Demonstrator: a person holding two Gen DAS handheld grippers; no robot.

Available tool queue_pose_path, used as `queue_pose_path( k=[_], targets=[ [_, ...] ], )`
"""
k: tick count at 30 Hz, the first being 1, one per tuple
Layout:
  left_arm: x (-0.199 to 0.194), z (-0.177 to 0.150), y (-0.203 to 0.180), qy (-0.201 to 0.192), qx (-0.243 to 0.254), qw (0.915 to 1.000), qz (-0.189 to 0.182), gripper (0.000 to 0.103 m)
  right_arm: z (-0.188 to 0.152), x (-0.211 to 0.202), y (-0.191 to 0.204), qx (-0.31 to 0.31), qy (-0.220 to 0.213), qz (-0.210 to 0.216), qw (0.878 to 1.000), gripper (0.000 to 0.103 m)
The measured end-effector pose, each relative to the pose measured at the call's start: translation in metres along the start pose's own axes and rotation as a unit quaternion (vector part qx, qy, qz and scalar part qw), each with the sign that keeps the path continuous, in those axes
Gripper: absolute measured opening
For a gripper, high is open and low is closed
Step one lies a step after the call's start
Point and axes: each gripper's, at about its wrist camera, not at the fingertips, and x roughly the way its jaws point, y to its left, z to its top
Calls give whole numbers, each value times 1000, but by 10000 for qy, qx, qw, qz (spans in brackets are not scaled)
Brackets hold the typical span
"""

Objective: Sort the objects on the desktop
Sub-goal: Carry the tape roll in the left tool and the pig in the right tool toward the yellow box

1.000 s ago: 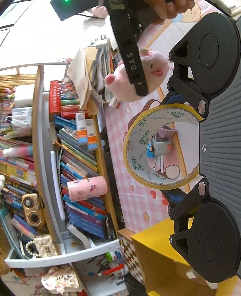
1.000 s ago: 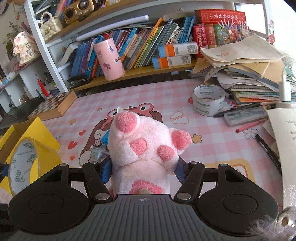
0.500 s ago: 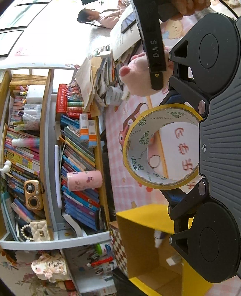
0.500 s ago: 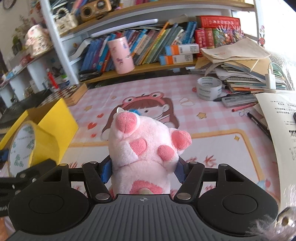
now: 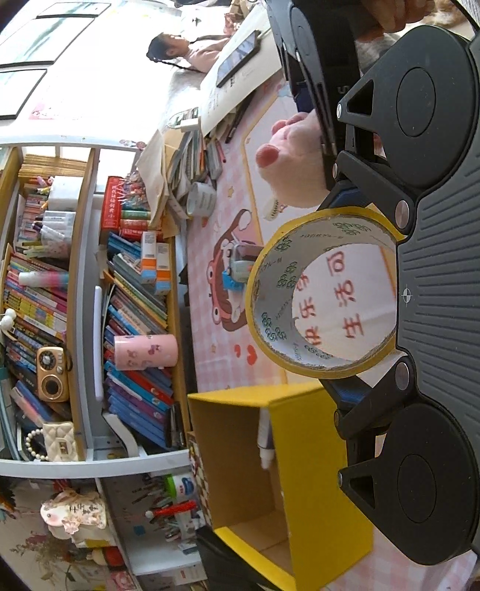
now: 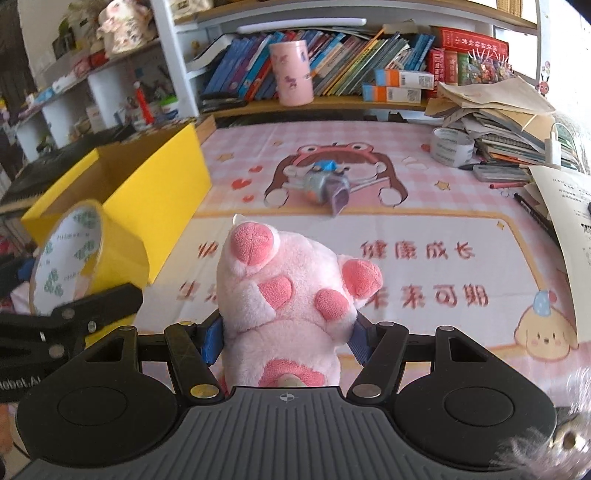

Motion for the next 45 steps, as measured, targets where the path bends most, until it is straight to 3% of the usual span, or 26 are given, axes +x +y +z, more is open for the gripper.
queue_pose_path(
  k=[17,45],
  targets=[
    [-56,-44,40,140,-39,9997,-176,87,-52,-23,76,-36,286,123,9995,62],
    [-116,-75,103,-57,-739,9952,638,87,-55,-13,163,-867,397,873,9916,62]
  ],
)
